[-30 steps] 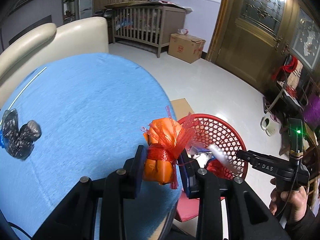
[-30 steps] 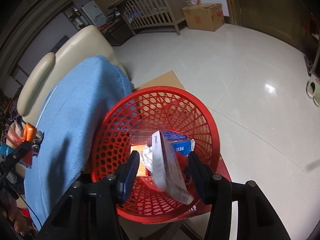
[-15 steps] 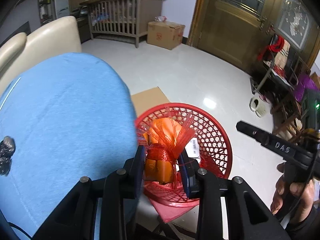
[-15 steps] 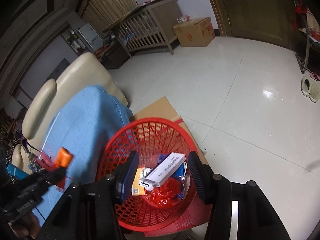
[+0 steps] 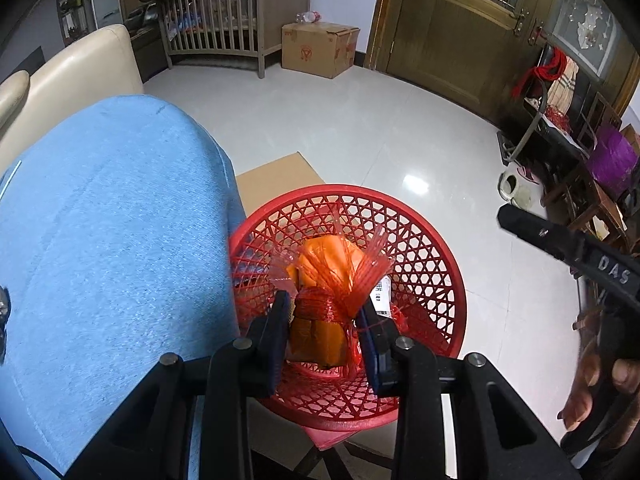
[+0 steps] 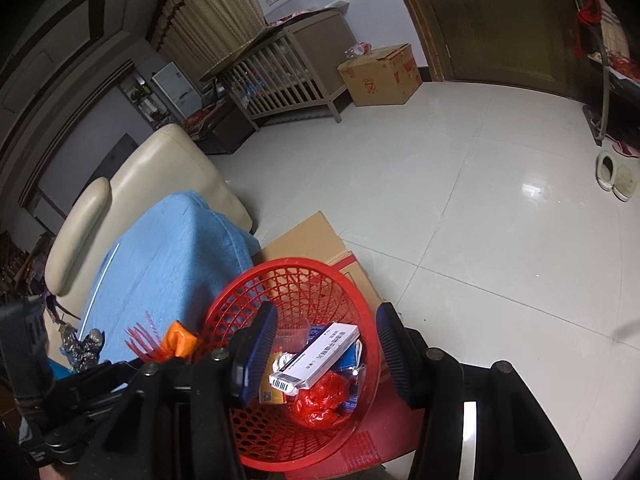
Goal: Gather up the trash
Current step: 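Open the right tool to drop the box while the left tool lowers the orange bag and opens, then move both empty tools back over the table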
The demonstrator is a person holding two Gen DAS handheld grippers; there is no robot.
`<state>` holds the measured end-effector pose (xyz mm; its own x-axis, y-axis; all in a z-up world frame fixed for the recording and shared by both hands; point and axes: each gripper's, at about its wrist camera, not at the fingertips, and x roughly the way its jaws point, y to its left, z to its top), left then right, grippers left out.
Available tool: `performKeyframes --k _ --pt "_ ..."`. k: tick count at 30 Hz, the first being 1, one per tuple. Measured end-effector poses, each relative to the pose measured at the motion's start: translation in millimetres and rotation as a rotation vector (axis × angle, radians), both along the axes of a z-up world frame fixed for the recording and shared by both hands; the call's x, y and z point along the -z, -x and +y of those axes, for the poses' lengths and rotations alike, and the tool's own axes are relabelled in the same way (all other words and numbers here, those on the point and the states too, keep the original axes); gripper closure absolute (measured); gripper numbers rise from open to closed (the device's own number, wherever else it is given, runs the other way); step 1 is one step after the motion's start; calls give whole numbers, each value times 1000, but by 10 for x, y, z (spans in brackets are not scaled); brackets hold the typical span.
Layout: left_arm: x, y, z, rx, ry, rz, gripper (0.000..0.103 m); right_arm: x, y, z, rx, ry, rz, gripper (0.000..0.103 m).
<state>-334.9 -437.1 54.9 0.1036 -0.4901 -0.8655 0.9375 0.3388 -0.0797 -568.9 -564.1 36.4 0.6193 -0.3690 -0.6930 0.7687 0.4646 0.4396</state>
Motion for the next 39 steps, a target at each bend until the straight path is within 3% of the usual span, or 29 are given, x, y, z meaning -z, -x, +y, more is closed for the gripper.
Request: performKeyframes --k 4,13,16,20,29,39 --pt "78 26 -66 4 -17 0 69 -8 64 -47 31 -9 -3 38" --pt "167 16 -152 1 -41 -3 68 -36 54 -48 38 -3 -10 38" --pt "194 17 -199 -1 -55 -8 64 -52 41 -40 34 1 -12 38" --pt "175 -14 -198 -25 -46 -16 30 -86 44 -15 28 8 -17 38" --pt "85 -116 -55 -57 -20 -29 30 -125 -60 74 -1 15 -10 38" --pt "-93 -389 342 -137 33 -21 30 -158 -451 322 -108 27 15 38"
